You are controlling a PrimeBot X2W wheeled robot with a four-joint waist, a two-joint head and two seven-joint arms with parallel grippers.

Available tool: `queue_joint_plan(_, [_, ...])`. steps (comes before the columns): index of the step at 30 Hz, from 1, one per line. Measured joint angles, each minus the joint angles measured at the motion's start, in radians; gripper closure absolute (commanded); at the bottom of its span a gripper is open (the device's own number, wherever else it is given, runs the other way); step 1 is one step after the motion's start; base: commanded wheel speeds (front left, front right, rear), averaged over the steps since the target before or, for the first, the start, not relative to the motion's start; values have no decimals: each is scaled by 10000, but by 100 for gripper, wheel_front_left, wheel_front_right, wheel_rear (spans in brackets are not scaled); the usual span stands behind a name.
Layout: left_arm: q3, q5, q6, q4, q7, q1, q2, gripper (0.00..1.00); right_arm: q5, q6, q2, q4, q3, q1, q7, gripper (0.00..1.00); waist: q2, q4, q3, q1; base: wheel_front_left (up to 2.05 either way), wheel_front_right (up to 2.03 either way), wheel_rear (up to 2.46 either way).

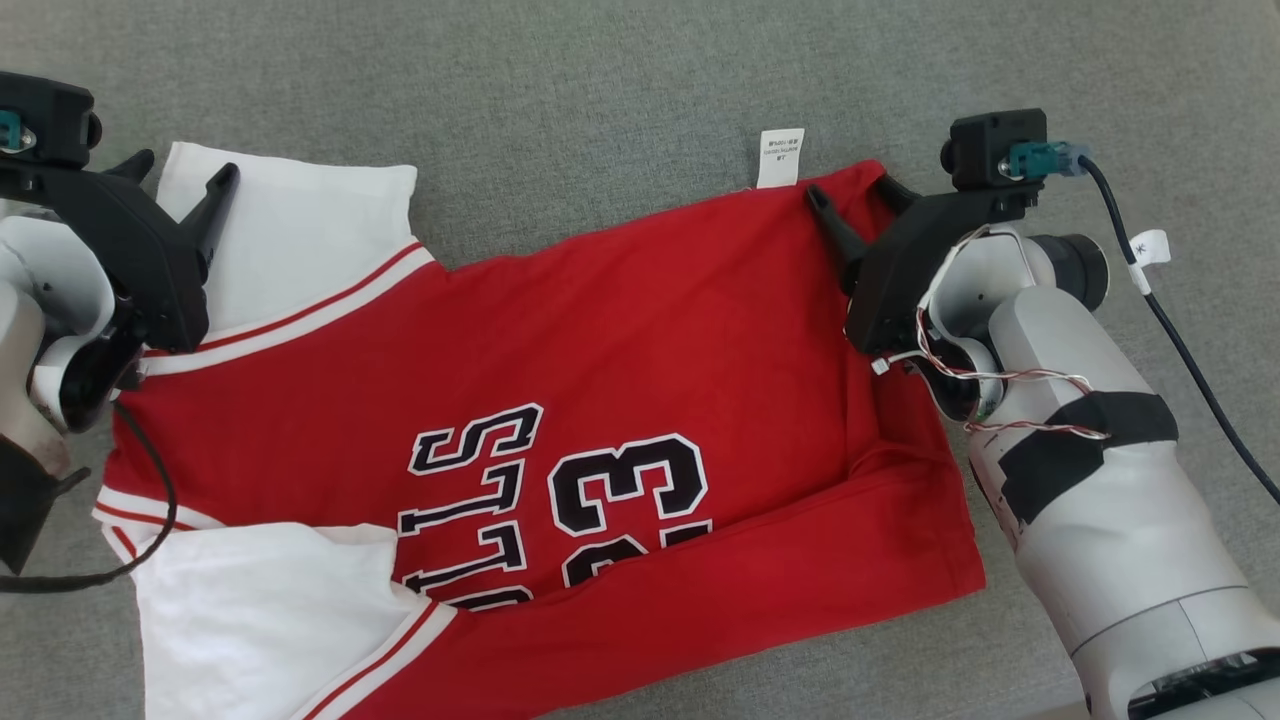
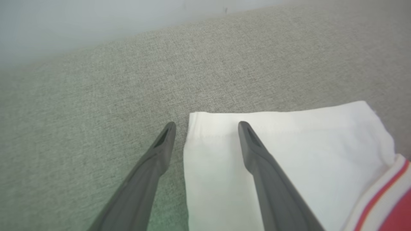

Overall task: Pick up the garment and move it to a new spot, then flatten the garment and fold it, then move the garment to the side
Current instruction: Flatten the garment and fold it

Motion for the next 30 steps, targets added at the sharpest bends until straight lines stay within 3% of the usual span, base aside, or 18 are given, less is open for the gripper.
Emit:
queue_joint_plan(8, [-677, -376, 0, 537, -58, -464, -8, 1, 272, 0, 171, 527, 282, -553, -209, 0, -1, -80, 221, -1, 0, 0, 0])
queue_joint_plan(9, [-811, -412, 0, 550, -33, -490, -12, 58, 280, 0, 178, 583, 318, -607, -249, 0, -1, -75, 235, -1, 0, 0, 0])
queue_joint_plan(10, [-899, -453, 0, 583, -40, -533, -21, 98, 290, 0, 186, 644, 337, -639, -318, 40, -1, -63, 242, -1, 0, 0, 0])
queue_joint_plan(12, [-1039, -564, 0, 662, -128, -616, -61, 100, 290, 0, 192, 763, 347, -698, -556, 100, -1, -22, 244, -1, 0, 0, 0])
queue_joint_plan(21, [-1290, -1373, 0, 351, -1632, -502, -161, 100, 514, 0, -90, 1020, 525, -613, -1632, 100, -1, 280, -106, -1, 0, 0, 0])
queue_joint_plan(30, [-1540, -1933, 0, -857, -3503, 485, -17, 100, 1580, 0, -1016, 157, 1064, 837, -2502, 100, -2, 836, -933, -2, 0, 0, 0])
